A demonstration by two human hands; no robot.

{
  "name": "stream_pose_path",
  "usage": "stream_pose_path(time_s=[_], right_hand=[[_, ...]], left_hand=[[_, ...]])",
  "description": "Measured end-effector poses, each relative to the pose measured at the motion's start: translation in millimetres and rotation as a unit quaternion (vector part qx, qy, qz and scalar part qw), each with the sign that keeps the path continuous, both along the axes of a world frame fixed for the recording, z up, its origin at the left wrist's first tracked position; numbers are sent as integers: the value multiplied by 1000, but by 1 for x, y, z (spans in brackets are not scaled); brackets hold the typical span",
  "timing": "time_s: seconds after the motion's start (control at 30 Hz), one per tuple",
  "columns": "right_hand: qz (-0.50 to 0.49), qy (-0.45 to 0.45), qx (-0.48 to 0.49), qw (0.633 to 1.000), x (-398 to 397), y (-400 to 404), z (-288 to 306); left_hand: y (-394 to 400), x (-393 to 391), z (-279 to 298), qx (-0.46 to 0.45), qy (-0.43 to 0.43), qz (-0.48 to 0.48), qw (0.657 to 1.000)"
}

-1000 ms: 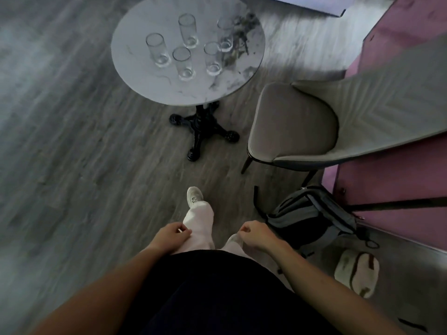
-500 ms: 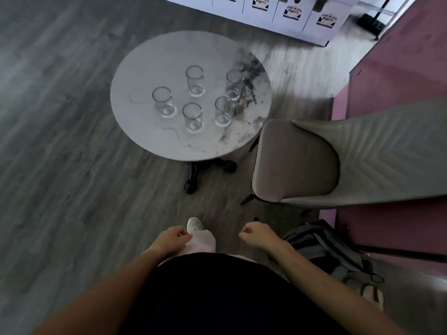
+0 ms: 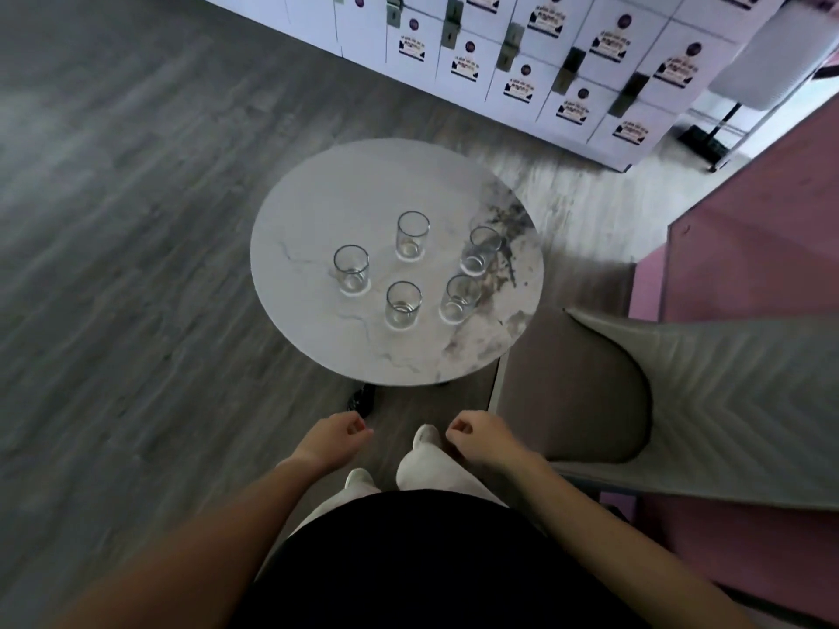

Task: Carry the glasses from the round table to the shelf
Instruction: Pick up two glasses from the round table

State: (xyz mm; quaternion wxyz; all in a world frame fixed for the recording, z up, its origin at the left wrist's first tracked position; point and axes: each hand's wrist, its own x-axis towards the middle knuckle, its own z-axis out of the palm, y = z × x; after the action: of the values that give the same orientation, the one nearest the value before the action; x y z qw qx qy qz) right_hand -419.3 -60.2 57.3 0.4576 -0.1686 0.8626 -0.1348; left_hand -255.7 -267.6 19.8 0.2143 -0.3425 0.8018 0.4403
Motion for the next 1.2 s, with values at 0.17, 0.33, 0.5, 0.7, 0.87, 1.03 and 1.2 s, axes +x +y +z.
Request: stream_pose_path(time_s=[0.17,0.33,0.5,0.7,0.87,1.03,1.2], right_hand=[[-19,76,-43,996,-40,-23,6],[-33,185,-124,974,-85,-53,12],[-11,240,-195,951,-125,-72,16],[82,227,-218,946,-156,-78,3],[120,218,-251,936,-170,-76,-8],[152,224,-269,924,-182,-78,-13],[171,227,-273,919,-188,-79,-18]], left_hand=[[-18,-38,14,-24,62,23,998],[-33,-84,23,-113,158,46,980],[-41,-123,26,-170,189,38,966],[-41,-148,24,-213,228,24,950],[-37,-155,19,-252,257,-14,933],[-37,-161,19,-233,266,1,935],[-34,-162,21,-226,262,16,938]])
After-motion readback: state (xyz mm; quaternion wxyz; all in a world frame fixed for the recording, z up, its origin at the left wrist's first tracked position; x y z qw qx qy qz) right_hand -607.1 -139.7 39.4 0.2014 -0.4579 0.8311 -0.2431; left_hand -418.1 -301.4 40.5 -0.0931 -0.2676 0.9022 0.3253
